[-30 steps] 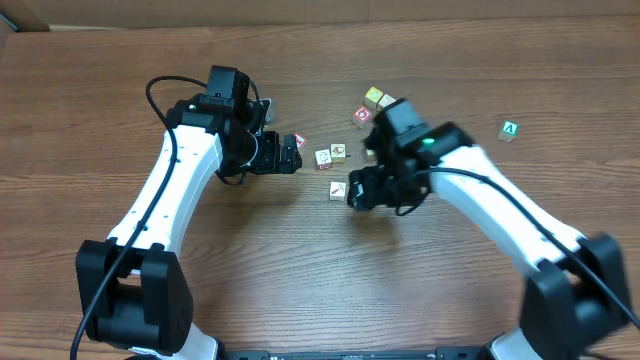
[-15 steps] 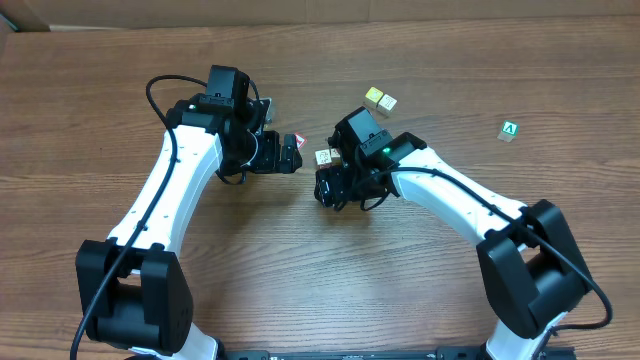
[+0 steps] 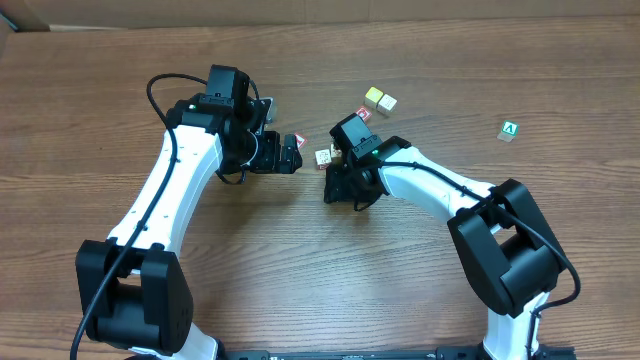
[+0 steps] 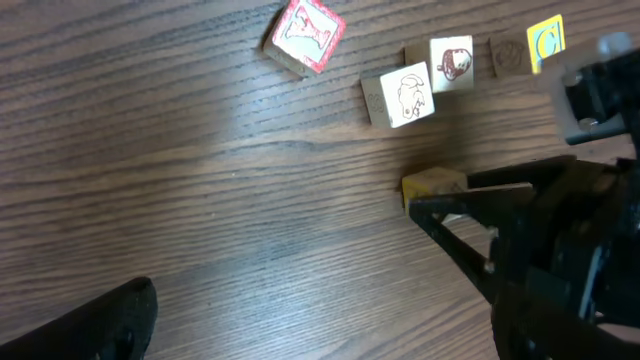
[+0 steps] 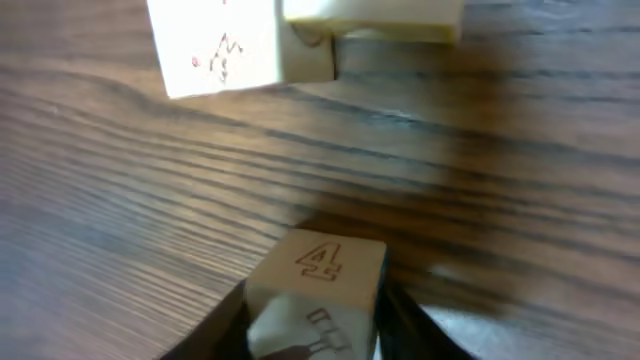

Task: Flip 5 blocks
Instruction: 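Carry the block toward the front and set it down with the right gripper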

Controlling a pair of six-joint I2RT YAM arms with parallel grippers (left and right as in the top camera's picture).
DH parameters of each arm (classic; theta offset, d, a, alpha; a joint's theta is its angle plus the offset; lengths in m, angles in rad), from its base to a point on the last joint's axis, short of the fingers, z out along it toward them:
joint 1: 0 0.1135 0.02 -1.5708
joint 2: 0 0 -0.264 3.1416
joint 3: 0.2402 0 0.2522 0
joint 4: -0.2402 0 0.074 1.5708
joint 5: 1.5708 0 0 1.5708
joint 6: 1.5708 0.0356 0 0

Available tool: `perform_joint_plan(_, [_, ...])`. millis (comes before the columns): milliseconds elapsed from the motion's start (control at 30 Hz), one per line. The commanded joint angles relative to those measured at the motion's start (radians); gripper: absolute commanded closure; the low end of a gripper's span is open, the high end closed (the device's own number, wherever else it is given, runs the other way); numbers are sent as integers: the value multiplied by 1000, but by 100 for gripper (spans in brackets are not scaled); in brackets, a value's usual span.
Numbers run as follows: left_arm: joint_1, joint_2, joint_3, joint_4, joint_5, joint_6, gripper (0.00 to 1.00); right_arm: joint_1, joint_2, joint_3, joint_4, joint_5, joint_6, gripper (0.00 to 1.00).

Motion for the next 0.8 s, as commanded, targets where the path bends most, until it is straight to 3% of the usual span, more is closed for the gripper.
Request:
perform_joint_plan(0, [-2,8,14,0,7,22,0,3,11,0,-6,24,46,76])
perform_joint_plan(233, [-14,8,14,-2,-5,33,0,3,-52,1,-119,126,47,88])
perform_joint_plan(400, [-41,8,0,-4,-143,-25,0,3,-182,1,-256,183,47,89])
perform_joint_plan(767, [-41,9,-161,138,-140,-110,0,3,-411,-3,-564,261,179,91])
